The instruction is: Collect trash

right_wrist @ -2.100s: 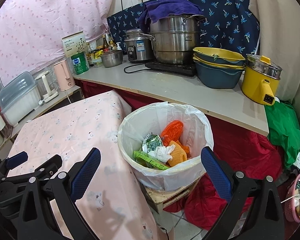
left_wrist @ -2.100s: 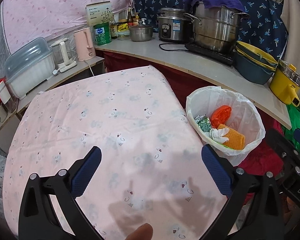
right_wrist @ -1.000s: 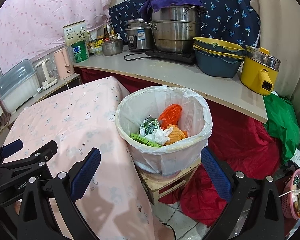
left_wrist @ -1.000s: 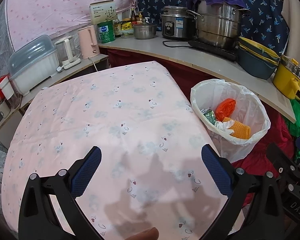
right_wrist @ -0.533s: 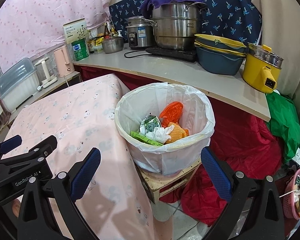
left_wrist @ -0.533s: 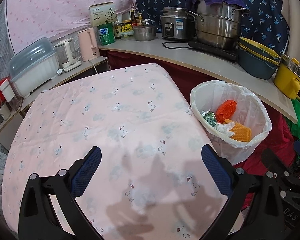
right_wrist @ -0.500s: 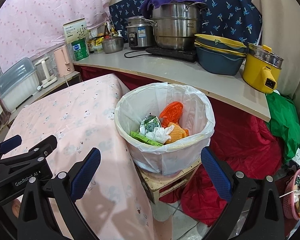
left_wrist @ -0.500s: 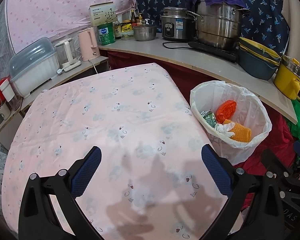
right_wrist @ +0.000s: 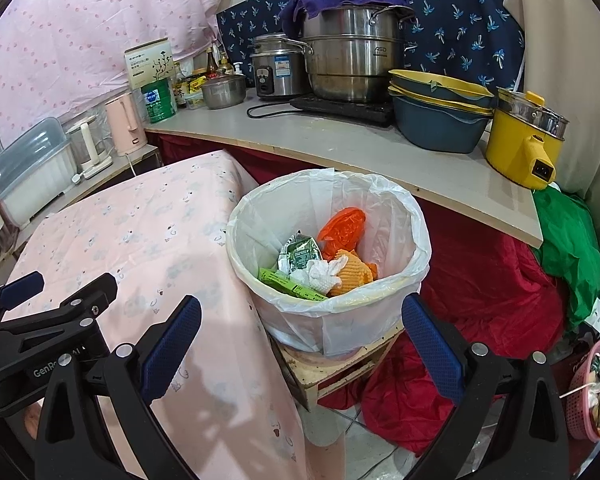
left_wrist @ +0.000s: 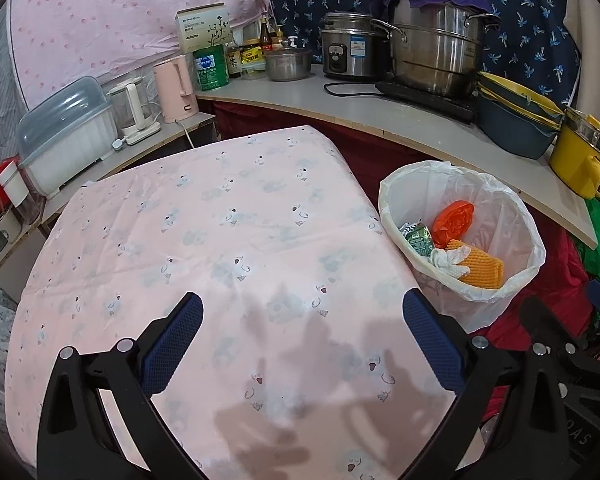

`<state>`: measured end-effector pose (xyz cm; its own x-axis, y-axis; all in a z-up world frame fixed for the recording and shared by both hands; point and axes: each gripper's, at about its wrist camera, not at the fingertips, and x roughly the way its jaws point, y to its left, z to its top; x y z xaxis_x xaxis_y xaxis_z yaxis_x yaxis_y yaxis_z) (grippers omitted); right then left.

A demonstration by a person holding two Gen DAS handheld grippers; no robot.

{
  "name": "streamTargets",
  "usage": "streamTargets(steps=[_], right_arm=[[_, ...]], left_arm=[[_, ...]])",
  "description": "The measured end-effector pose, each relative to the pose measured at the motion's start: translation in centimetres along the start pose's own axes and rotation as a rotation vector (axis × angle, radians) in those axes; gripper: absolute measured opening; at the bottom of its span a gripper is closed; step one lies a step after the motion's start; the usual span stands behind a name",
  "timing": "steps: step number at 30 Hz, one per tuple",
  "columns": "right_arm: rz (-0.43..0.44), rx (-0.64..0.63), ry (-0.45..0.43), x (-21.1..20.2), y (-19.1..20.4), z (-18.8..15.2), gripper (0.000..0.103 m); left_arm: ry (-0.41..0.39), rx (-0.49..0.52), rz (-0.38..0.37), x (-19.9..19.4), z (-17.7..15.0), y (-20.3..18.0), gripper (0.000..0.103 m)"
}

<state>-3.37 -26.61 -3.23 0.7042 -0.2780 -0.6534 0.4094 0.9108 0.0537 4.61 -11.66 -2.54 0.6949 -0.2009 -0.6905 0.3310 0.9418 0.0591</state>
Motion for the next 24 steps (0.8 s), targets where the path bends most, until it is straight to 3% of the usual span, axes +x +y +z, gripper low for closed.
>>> streamTargets(steps=[24], right_arm=[[-0.009, 0.024, 0.001, 0.1, -0.53, -0.11, 0.097]], left_arm=[[0.003, 0.024, -0.002, 0.49, 0.15, -0.9, 0.096]])
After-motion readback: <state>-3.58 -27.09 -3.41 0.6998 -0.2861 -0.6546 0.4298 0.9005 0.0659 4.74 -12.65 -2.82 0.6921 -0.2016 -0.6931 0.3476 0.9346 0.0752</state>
